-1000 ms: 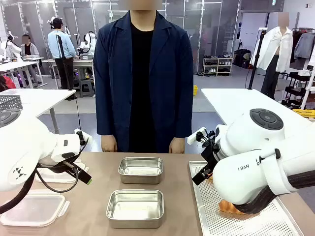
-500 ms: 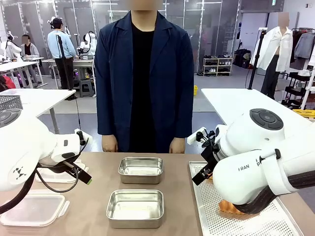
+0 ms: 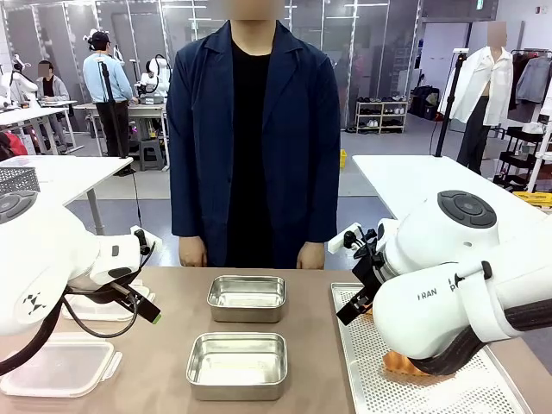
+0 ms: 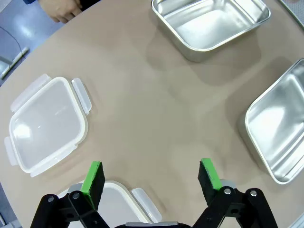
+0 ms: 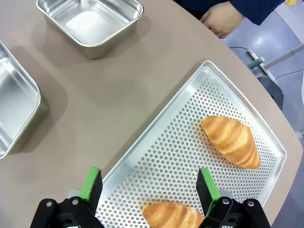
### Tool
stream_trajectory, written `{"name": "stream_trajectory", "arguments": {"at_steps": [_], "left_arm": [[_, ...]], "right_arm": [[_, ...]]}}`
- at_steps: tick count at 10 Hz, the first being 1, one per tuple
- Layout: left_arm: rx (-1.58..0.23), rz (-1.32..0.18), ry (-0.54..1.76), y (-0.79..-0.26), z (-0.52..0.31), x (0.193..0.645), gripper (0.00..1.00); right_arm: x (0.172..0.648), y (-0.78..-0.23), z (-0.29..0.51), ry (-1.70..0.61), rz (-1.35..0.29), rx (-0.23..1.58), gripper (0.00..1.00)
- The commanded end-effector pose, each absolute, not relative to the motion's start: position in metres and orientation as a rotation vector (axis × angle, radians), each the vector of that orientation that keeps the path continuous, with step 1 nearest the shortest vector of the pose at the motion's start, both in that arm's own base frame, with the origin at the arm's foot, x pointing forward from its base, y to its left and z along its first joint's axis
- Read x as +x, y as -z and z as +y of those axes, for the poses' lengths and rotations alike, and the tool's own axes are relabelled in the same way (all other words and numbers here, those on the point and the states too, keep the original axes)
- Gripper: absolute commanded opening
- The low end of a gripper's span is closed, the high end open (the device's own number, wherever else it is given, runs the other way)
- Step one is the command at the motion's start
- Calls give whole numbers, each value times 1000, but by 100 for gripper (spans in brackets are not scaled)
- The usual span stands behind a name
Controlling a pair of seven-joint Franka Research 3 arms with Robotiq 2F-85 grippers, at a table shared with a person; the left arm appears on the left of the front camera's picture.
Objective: Place the bread into the airtight container.
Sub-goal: Pick up a Butter Roll and place it into an empty Airtight Container.
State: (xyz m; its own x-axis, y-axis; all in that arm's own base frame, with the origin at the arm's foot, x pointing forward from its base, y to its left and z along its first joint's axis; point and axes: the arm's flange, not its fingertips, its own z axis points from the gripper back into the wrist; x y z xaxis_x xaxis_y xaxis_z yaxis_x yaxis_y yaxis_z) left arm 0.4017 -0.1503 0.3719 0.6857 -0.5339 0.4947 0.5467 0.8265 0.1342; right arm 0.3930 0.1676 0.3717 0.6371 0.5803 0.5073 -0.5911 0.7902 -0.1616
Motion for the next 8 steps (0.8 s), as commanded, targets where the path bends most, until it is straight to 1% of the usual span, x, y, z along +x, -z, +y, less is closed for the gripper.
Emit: {"name": "stream_trajectory", "arguments": {"at_steps": [1,8], "left_arm": [[-25,-546,605,-372,-150,402,100],[-25,-546,605,-372,-150,402,100]], "right_arm": [[393,-372,167,-666,-572,22,100],[393,-372,167,-666,-572,22,100]]}}
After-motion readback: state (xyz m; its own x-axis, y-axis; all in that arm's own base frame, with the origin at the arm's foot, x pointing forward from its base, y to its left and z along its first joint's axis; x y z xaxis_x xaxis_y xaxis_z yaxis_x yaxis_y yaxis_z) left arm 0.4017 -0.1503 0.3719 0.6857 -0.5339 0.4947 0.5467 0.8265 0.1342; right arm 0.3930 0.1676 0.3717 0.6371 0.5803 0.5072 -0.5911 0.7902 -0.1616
